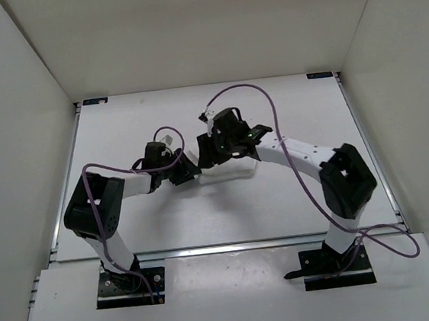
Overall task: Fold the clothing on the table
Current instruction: Fold the skirt
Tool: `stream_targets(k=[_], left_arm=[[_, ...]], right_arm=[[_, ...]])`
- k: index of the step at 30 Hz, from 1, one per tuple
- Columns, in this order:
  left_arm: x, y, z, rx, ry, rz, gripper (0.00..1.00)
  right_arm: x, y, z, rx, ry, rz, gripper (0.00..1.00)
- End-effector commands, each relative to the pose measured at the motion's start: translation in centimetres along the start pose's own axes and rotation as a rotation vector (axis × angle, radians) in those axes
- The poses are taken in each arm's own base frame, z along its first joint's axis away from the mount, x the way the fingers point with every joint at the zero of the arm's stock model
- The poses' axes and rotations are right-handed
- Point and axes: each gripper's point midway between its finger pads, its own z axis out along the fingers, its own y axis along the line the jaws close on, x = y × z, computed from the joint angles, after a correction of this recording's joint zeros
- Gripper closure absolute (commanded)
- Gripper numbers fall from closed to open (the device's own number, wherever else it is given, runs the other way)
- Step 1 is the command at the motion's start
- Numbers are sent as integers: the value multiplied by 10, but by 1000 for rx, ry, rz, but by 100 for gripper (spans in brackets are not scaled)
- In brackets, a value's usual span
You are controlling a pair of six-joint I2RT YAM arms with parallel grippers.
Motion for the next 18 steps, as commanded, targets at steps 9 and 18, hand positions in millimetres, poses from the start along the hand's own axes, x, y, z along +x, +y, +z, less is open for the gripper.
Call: stream_targets(k=[9,18], left_arm=[[1,-24,-73,191,-58,-71,1],[10,-13,-141,-25,-120,201,1]], right_arm=[[-47,1,-120,-79,-292,13,58],[7,-83,-150,66,-321,115,57]])
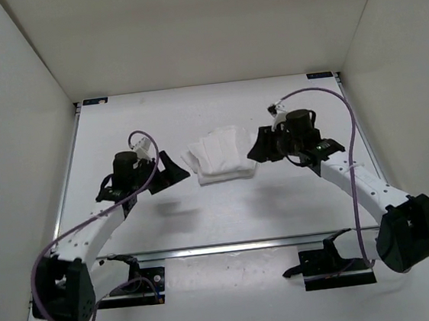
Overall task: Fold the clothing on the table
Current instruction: Fold the skirt
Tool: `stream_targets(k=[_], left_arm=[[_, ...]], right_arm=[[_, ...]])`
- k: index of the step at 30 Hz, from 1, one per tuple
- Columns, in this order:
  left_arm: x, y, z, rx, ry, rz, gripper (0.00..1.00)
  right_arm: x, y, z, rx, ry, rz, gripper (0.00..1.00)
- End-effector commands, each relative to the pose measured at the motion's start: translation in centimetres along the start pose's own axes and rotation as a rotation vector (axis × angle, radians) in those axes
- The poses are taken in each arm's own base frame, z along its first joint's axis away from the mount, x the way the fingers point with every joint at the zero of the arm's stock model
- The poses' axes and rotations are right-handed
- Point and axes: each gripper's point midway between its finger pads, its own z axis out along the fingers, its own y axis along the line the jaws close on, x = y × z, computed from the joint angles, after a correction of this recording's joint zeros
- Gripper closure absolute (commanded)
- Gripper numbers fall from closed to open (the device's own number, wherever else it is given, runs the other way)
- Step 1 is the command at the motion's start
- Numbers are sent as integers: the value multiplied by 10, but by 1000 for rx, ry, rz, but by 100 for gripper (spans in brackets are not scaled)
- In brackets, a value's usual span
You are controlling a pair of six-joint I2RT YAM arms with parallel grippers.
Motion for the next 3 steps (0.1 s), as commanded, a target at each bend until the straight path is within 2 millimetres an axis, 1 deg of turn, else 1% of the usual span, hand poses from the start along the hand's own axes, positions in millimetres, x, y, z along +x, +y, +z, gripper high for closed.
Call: stream_targets(k=[1,2,3], left_arm=[[11,16,-31,-114,6,97,2],[13,21,-36,-136,10,100,1],[9,25,-40,-160,-3,113,2]], right_arm=[[-1,-15,-11,6,-44,-9,57],[-2,-20,-14,23,-47,-18,56],[-4,-24,-14,42,-47,-36,55]])
